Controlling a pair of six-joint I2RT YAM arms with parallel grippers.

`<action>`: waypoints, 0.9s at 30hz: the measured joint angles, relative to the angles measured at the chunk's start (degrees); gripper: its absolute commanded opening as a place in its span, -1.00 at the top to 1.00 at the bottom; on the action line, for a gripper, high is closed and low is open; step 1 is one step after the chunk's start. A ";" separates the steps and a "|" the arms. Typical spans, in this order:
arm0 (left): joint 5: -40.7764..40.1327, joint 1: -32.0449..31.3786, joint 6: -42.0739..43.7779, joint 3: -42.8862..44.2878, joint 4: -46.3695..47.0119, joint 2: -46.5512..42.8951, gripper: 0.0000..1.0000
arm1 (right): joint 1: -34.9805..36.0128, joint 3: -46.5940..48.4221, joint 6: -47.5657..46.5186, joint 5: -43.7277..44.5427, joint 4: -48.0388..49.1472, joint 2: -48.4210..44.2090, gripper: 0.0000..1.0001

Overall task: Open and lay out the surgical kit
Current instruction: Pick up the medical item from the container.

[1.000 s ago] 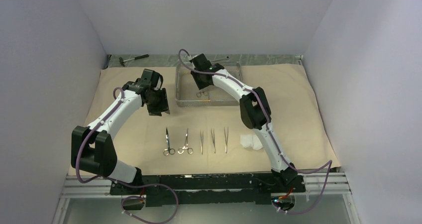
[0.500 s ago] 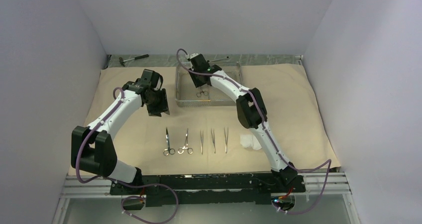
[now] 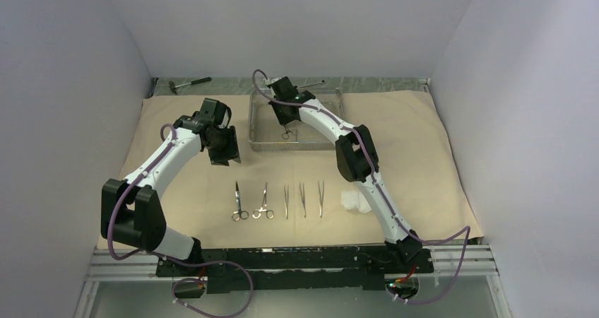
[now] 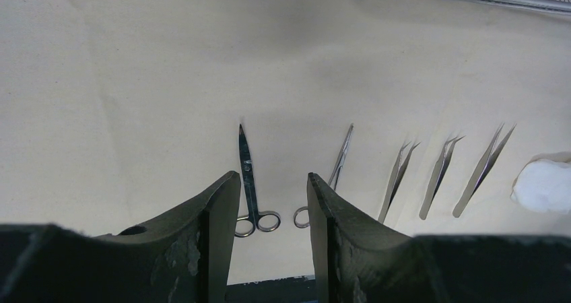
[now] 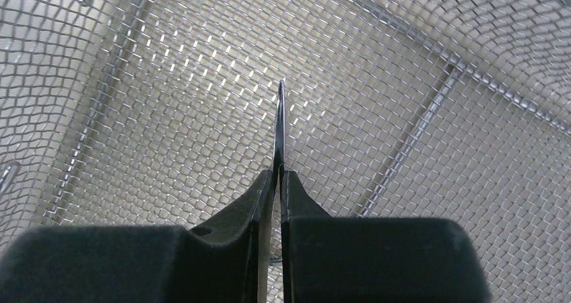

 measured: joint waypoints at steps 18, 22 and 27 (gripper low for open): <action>0.37 0.04 0.00 -1.79 1.05 -0.02 0.07 | -1.20 0.09 -2.34 1.97 -14.80 -2.21 0.55; 0.42 0.04 0.00 -2.19 1.11 -0.02 0.07 | -1.20 0.09 -2.73 2.43 -15.47 -2.25 0.43; 0.42 0.04 0.02 -2.27 1.29 -0.02 0.07 | -1.20 0.09 -2.78 2.62 -15.87 -2.27 0.41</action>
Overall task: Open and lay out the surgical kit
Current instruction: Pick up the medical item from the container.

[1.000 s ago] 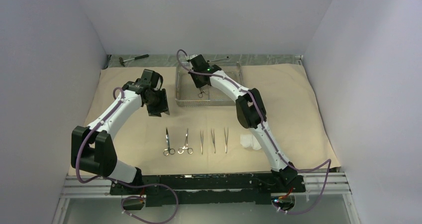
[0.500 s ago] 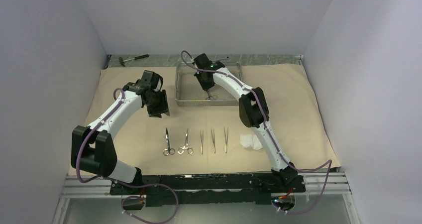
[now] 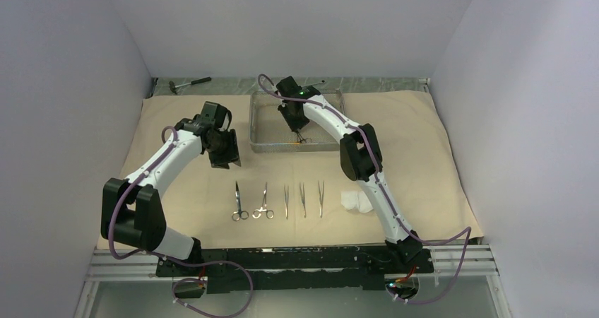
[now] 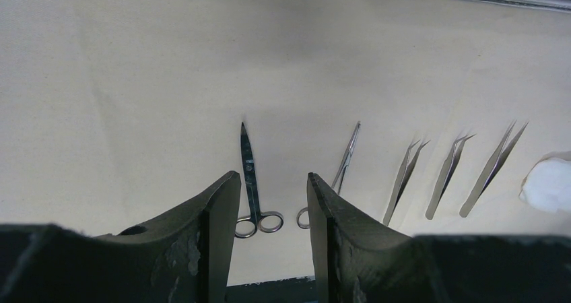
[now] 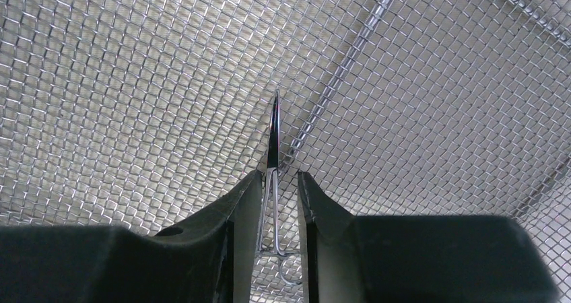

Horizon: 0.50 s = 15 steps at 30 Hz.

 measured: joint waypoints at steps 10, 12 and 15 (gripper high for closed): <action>0.02 0.02 0.04 -0.04 0.44 -0.55 0.01 | -0.50 -0.31 -0.48 -2.80 0.20 0.07 0.88; 0.02 0.04 0.22 -0.04 0.57 -0.72 -0.01 | -0.61 -0.31 -0.61 -3.04 0.24 0.07 0.95; 0.35 0.04 0.48 -0.04 0.94 -0.81 -0.06 | -0.87 -0.35 -0.59 -3.41 0.31 0.00 1.00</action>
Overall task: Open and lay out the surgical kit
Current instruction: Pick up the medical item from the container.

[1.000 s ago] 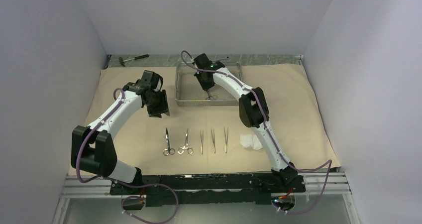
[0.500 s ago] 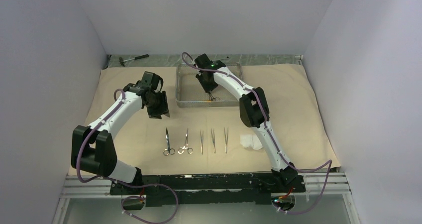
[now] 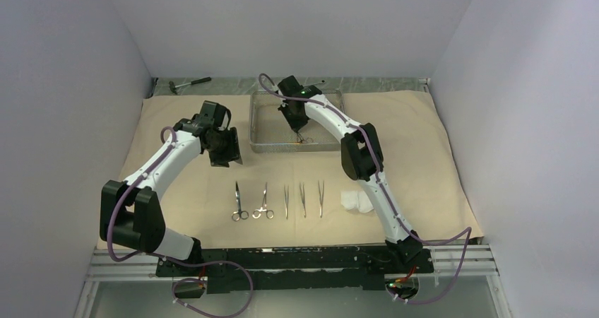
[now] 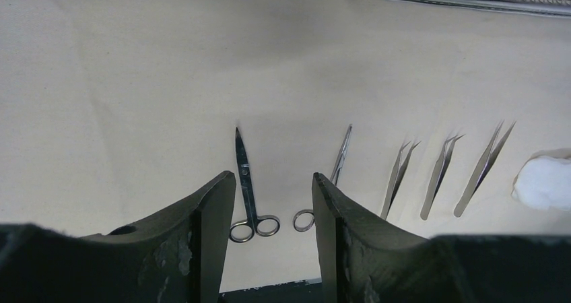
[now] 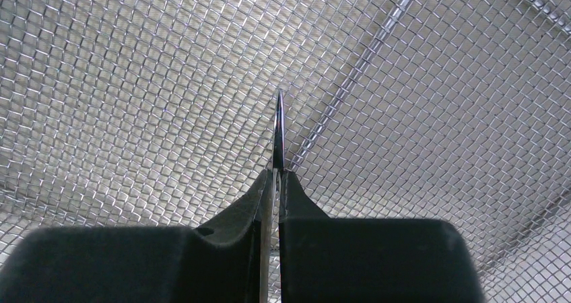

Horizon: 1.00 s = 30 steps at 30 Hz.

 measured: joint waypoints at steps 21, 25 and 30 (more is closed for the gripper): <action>12.39 0.02 -1.22 13.99 9.81 10.75 -0.59 | -4.81 -4.76 4.28 -1.11 6.95 -9.90 1.00; 19.34 0.04 -2.36 16.81 14.47 16.04 -0.88 | -6.32 -4.76 7.93 -2.64 7.34 -11.10 1.00; 27.80 -0.15 -3.78 20.33 20.90 22.36 -0.99 | -7.69 -4.76 13.05 -6.08 7.34 -11.87 1.00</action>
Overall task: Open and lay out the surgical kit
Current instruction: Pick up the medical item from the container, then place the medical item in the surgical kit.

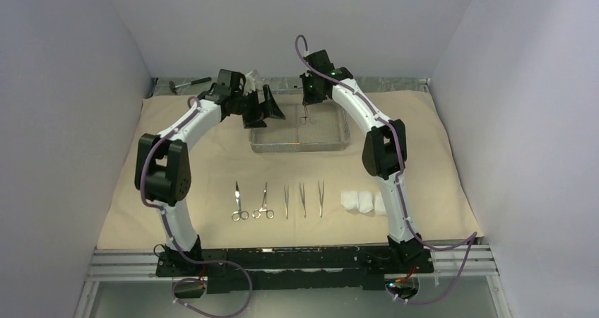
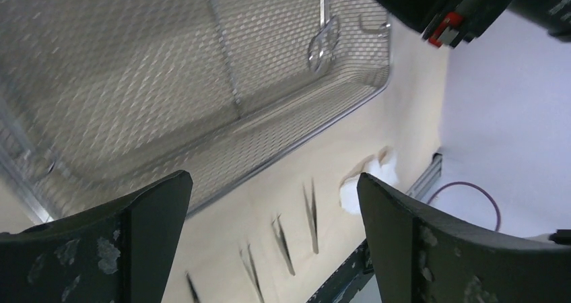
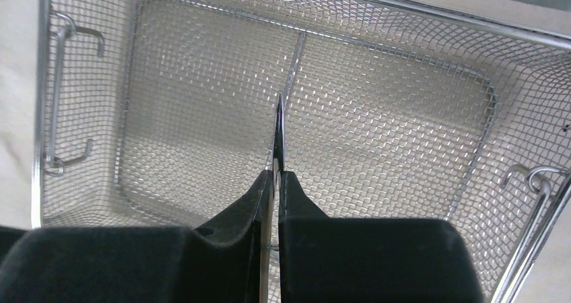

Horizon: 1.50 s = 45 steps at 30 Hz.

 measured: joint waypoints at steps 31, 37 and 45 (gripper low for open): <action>13.05 -2.54 -5.88 14.49 -5.07 15.21 1.00 | -1.60 -4.42 17.18 -15.98 3.04 -5.18 -0.32; 6.78 -0.92 3.67 9.18 -21.57 5.60 1.00 | -2.93 -15.30 17.42 -16.87 5.18 -14.58 -0.33; -5.18 1.05 9.60 -7.10 -41.03 -17.53 1.00 | -3.74 -21.27 17.97 -17.22 7.56 -23.02 -0.31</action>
